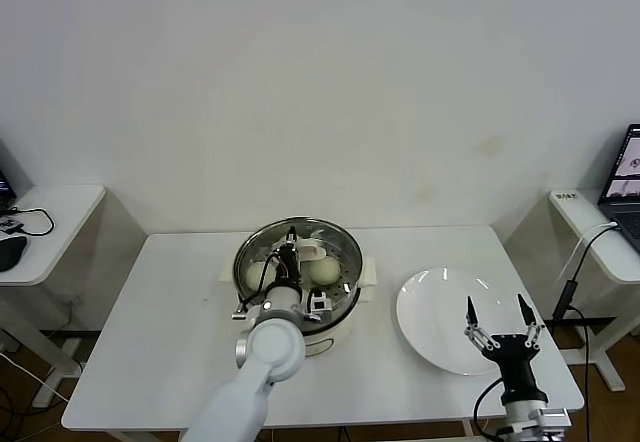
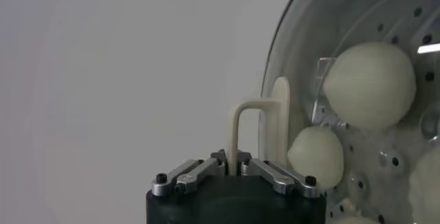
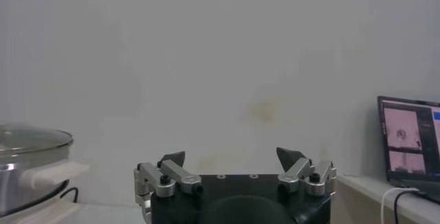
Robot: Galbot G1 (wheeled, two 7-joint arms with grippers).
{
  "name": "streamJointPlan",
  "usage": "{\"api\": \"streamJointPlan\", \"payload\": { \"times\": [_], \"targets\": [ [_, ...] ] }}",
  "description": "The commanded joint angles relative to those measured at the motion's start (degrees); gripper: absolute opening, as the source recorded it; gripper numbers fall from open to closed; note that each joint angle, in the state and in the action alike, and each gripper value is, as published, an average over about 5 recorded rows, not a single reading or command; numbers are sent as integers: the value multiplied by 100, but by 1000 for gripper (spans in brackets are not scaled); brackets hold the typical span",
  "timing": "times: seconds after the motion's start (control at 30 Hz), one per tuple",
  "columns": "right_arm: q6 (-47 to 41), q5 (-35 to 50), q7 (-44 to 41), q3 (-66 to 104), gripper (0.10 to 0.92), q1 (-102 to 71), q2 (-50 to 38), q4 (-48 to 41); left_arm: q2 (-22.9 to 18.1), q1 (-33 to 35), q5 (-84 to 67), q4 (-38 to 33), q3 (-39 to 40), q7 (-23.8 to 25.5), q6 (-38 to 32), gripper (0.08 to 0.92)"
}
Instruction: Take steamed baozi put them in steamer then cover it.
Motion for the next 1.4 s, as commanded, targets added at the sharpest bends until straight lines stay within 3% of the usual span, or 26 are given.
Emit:
{"api": "streamJointPlan", "payload": {
  "times": [0.03, 0.47, 1.17, 1.4],
  "targets": [
    [6, 16, 0, 1, 823, 3, -12, -11, 29, -4, 54, 75, -12, 26, -41, 149],
    [-5, 13, -7, -28, 823, 2, -11, -4, 36, 66, 184, -3, -88, 19, -206, 175],
    [-10, 3, -6, -60, 823, -9, -28, -9, 438, 966, -73, -1249, -117, -232, -398, 776],
    [3, 29, -3, -60, 823, -30, -79, -27, 594, 1515, -230, -1900, -268, -480, -574, 822]
  ]
}}
